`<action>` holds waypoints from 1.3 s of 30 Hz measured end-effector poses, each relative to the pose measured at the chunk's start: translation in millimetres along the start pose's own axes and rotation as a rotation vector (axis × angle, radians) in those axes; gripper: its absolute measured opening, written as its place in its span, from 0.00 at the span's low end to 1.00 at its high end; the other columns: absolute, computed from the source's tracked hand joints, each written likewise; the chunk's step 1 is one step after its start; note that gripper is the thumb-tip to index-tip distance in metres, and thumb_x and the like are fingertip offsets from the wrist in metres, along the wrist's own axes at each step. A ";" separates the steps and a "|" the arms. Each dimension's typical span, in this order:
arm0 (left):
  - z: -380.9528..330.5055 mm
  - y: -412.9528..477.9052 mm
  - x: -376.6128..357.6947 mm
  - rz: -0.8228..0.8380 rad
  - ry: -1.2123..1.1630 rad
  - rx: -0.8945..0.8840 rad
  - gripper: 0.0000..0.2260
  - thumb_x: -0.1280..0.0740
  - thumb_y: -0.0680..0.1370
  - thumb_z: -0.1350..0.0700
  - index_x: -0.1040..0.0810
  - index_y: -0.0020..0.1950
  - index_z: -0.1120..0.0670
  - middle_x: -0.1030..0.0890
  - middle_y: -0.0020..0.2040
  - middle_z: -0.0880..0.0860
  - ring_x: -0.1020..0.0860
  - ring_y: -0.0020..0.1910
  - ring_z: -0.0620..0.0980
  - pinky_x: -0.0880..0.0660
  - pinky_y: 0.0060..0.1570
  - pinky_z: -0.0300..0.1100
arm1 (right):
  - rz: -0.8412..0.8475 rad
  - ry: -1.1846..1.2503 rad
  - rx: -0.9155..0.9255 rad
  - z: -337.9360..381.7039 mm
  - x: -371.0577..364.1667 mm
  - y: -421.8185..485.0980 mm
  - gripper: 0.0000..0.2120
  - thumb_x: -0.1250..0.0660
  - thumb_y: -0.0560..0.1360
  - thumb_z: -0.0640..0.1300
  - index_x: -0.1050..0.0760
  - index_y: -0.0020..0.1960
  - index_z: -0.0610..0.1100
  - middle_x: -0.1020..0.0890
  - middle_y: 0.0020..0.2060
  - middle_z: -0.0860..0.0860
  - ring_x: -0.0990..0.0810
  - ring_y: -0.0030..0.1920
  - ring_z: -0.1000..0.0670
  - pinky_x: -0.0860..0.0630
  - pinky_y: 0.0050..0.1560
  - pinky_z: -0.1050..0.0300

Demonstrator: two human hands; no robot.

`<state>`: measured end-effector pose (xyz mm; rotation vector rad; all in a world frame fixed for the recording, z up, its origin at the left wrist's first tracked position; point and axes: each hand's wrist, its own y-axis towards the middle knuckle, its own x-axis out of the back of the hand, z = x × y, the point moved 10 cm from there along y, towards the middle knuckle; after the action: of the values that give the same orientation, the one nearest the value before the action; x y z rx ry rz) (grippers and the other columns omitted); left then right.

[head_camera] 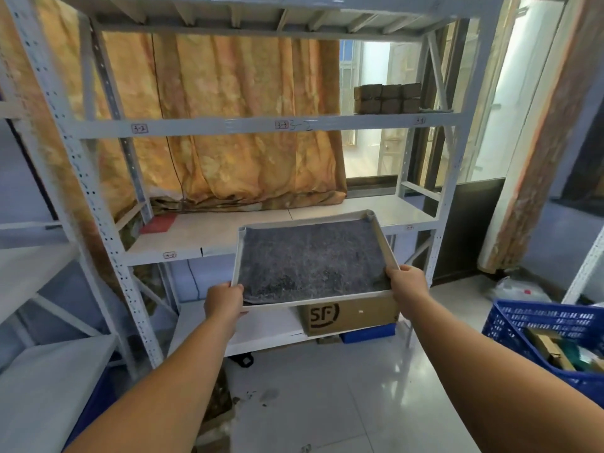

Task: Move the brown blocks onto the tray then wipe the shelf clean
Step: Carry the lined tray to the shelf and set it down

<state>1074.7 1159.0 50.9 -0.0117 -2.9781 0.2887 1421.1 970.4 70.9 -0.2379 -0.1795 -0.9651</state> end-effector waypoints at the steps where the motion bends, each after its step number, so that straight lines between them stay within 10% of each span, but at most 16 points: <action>1: -7.9 12.9 -3.7 0.010 -0.004 -0.013 0.10 0.39 0.78 0.62 0.23 0.57 0.59 0.23 0.48 0.57 0.24 0.48 0.60 0.21 0.48 0.51 | -0.008 -0.003 0.004 8.5 -6.1 8.0 0.08 0.38 0.78 0.47 0.24 0.44 0.45 0.19 0.46 0.41 0.21 0.51 0.39 0.24 0.57 0.39; 17: -162.8 141.0 -27.2 0.052 0.063 -0.304 0.07 0.38 0.78 0.61 0.22 0.52 0.60 0.23 0.48 0.60 0.24 0.47 0.61 0.21 0.49 0.55 | -0.109 0.139 0.187 137.8 -77.3 112.9 0.14 0.40 0.79 0.46 0.24 0.59 0.39 0.21 0.49 0.44 0.23 0.54 0.42 0.26 0.60 0.45; 21: -191.2 158.1 -37.3 0.030 0.032 -0.339 0.09 0.38 0.78 0.62 0.23 0.55 0.60 0.25 0.48 0.58 0.26 0.45 0.58 0.23 0.43 0.50 | -0.086 0.220 0.186 164.7 -92.6 150.8 0.15 0.37 0.78 0.46 0.24 0.60 0.38 0.22 0.47 0.45 0.25 0.41 0.48 0.28 0.39 0.57; 28: -250.1 195.4 -75.5 -0.051 0.024 -0.370 0.15 0.38 0.77 0.61 0.32 0.30 0.57 0.33 0.30 0.57 0.34 0.30 0.54 0.39 0.31 0.43 | -0.054 0.286 0.198 212.8 -107.0 233.7 0.15 0.37 0.75 0.42 0.23 0.58 0.34 0.27 0.32 0.49 0.28 0.33 0.50 0.32 0.34 0.58; 39: -355.3 250.8 -156.4 -0.096 -0.086 -0.389 0.05 0.38 0.78 0.61 0.25 0.49 0.62 0.23 0.42 0.58 0.24 0.36 0.54 0.23 0.30 0.46 | 0.088 0.373 0.299 315.2 -107.5 358.6 0.19 0.37 0.75 0.41 0.26 0.63 0.33 0.30 0.31 0.52 0.32 0.30 0.54 0.32 0.31 0.60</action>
<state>1280.6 1469.4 324.5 0.1027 -3.0553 -0.3101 1644.1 1339.3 302.7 0.2083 0.0302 -0.8664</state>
